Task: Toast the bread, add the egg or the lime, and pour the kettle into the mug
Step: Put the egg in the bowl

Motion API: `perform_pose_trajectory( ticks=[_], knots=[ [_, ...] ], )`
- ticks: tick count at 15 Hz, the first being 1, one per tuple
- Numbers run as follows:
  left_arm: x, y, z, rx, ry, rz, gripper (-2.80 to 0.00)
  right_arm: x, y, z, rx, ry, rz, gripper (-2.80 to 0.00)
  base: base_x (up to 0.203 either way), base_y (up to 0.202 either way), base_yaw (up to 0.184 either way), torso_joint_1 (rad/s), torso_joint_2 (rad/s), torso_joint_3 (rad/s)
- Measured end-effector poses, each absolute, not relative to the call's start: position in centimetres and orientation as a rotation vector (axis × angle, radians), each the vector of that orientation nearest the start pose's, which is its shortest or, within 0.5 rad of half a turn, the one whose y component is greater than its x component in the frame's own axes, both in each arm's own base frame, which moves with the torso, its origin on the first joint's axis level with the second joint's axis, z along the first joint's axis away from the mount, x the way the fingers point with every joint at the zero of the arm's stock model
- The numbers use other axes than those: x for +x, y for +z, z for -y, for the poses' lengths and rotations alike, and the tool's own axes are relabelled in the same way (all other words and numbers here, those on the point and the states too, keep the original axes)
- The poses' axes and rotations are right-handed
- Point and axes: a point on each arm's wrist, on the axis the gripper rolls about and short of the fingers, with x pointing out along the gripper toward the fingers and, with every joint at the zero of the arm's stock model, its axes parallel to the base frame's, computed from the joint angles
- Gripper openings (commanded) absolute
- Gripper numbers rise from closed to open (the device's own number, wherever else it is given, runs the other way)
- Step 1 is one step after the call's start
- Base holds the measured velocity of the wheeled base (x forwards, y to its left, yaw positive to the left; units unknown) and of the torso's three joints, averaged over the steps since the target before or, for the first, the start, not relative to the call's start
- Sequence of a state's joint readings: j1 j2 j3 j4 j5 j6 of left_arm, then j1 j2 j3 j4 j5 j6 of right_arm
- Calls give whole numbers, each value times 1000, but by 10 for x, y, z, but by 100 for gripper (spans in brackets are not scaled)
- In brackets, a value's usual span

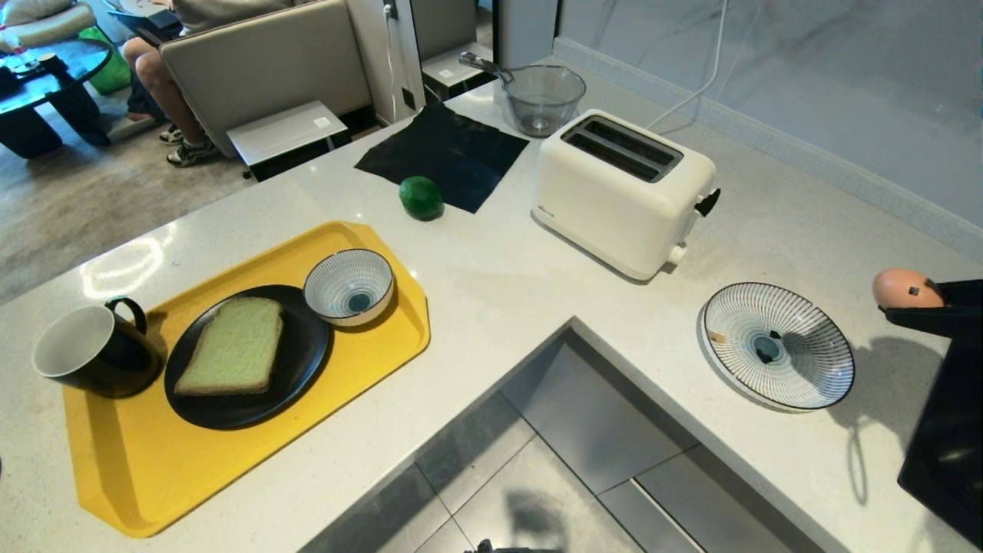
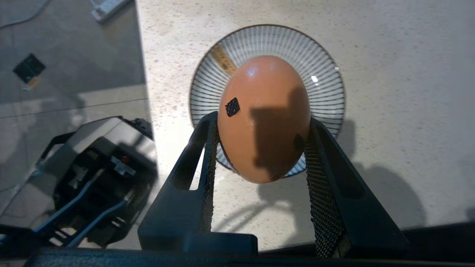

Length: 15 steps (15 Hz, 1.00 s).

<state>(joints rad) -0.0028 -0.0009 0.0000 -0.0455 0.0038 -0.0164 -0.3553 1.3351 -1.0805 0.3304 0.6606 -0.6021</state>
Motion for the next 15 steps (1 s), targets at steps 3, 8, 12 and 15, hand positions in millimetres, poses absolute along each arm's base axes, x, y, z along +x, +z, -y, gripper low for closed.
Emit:
perform_pose_trajectory(
  ticks=[3,8,12,15],
  knots=[
    [-23,80,0,-17,0,46,-280,191,275,56,-273,356,-414,-280,0,0,0,0,0,0],
    [-23,80,0,-17,0,46,-280,191,310,47,-126,220,-359,-280,0,0,0,0,0,0],
    [-23,80,0,-17,1,46,-280,181,331,40,-97,195,-240,-280,0,0,0,0,0,0],
    [-23,80,0,-17,1,46,-280,170,348,33,-96,203,-122,-280,0,0,0,0,0,0]
  ],
)
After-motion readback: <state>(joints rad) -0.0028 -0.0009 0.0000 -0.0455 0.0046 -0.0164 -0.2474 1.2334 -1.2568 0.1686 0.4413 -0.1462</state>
